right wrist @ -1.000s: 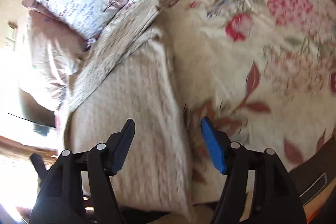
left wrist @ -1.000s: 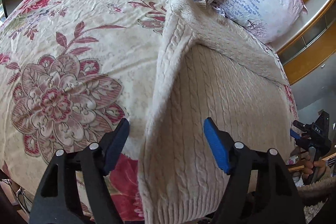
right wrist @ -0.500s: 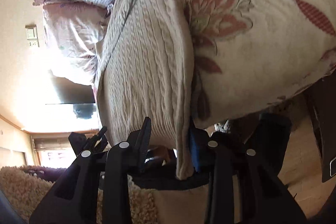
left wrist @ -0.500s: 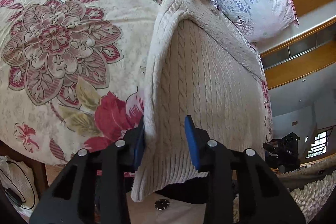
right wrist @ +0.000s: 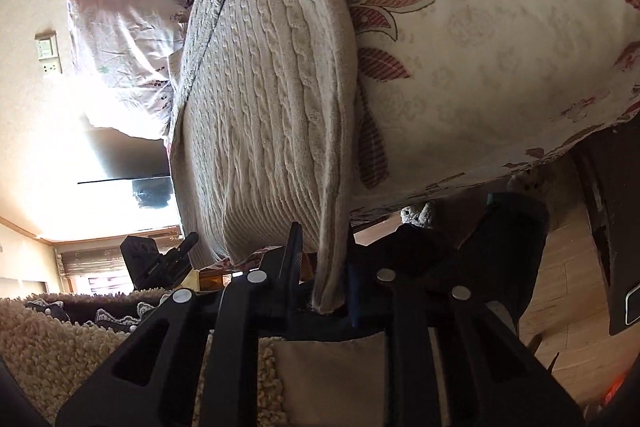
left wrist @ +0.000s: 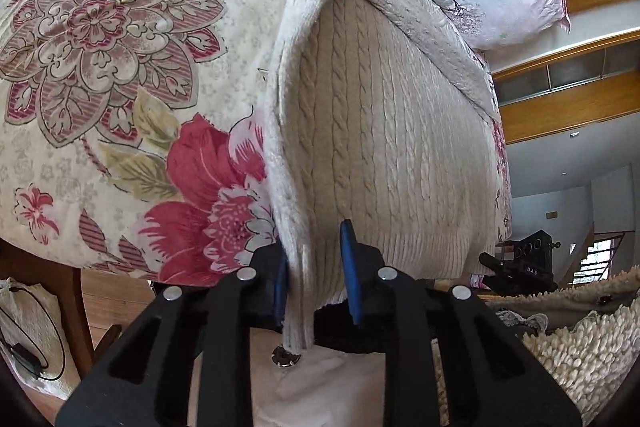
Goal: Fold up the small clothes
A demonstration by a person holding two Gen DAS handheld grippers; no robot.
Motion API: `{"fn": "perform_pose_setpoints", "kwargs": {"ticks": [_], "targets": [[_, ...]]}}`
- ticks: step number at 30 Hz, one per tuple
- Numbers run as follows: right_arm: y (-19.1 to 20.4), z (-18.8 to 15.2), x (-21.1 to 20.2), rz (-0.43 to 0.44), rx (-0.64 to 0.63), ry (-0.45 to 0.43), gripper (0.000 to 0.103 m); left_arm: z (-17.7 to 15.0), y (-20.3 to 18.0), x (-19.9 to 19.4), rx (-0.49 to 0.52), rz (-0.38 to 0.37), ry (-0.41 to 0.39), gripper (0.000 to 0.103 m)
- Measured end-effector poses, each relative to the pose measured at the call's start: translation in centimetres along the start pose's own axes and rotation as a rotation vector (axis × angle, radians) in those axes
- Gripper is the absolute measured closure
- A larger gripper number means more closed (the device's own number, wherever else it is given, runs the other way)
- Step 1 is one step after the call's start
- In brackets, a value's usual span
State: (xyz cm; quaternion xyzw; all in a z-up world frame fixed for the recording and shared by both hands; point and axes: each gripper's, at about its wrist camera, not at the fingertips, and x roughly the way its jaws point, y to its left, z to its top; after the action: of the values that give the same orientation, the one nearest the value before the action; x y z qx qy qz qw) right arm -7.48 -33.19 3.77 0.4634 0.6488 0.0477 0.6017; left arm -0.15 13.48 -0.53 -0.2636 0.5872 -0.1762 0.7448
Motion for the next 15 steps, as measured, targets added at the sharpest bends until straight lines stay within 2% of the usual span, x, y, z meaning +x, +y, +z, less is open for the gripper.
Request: {"fn": "perform_pose_setpoints", "kwargs": {"ticks": [1,3,4,7,15], "targets": [[-0.1,0.0,0.1,0.002,-0.007,0.006,0.082,0.0,-0.1,0.1,0.001,-0.002,0.006,0.081],[0.4,0.0,0.1,0.016,-0.044,0.024,0.093,0.0,-0.2,0.2,0.002,-0.002,0.023,0.084],[0.8,0.0,0.0,0.029,-0.059,0.028,0.093,0.2,-0.2,0.4,0.003,-0.003,0.036,0.096],[2.2,0.5,-1.0,0.069,-0.108,0.007,0.094,0.9,-0.3,0.2,-0.002,-0.050,0.034,0.096],[4.4,3.4,-4.8,0.106,-0.163,-0.172,0.094,5.1,-0.7,-2.0,-0.024,-0.168,-0.123,0.097]]}}
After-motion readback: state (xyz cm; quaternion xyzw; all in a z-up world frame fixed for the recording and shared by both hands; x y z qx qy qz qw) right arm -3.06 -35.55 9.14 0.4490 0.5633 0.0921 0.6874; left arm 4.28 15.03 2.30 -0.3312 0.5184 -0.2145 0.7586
